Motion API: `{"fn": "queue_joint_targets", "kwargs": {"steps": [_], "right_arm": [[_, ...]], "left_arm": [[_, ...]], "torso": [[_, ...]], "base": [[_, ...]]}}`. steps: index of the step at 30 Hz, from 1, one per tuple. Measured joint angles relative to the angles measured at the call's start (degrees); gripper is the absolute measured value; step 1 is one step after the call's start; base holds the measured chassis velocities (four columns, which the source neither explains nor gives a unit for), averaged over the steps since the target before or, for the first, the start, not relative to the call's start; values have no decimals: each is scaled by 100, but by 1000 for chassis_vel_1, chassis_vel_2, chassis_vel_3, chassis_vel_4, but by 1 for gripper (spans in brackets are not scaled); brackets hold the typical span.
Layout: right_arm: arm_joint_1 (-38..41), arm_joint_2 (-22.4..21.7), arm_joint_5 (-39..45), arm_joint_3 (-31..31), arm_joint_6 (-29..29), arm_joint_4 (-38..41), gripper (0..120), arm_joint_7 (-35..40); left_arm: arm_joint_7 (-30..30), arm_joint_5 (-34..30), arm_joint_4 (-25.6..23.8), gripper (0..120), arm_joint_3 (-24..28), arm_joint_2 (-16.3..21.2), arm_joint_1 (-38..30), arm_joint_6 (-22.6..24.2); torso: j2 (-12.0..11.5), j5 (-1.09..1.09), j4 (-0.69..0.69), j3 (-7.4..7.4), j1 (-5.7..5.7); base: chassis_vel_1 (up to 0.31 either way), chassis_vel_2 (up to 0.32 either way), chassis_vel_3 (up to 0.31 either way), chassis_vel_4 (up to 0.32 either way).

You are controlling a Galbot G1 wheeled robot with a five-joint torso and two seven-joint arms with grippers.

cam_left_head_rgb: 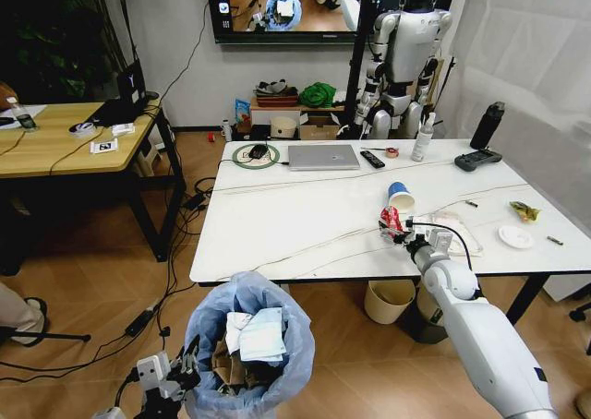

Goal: Pick up the trash bin and place the trash from the table into it.

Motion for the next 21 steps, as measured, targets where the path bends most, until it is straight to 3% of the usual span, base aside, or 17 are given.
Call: {"fn": "queue_joint_targets", "kwargs": {"steps": [13, 21], "right_arm": [[-83, 30, -111, -24, -32, -72, 97, -11], [-122, 37, -127, -27, -76, -80, 72, -9]], "left_arm": [[9, -38, -26, 0, -35, 0, -13, -13], [10, -77, -24, 0, -19, 0, -17, -14]], "torso": [[0, 0, 0, 0, 0], [0, 0, 0, 0, 0]], "base": [[0, 0, 0, 0], [0, 0, 0, 0]]}}
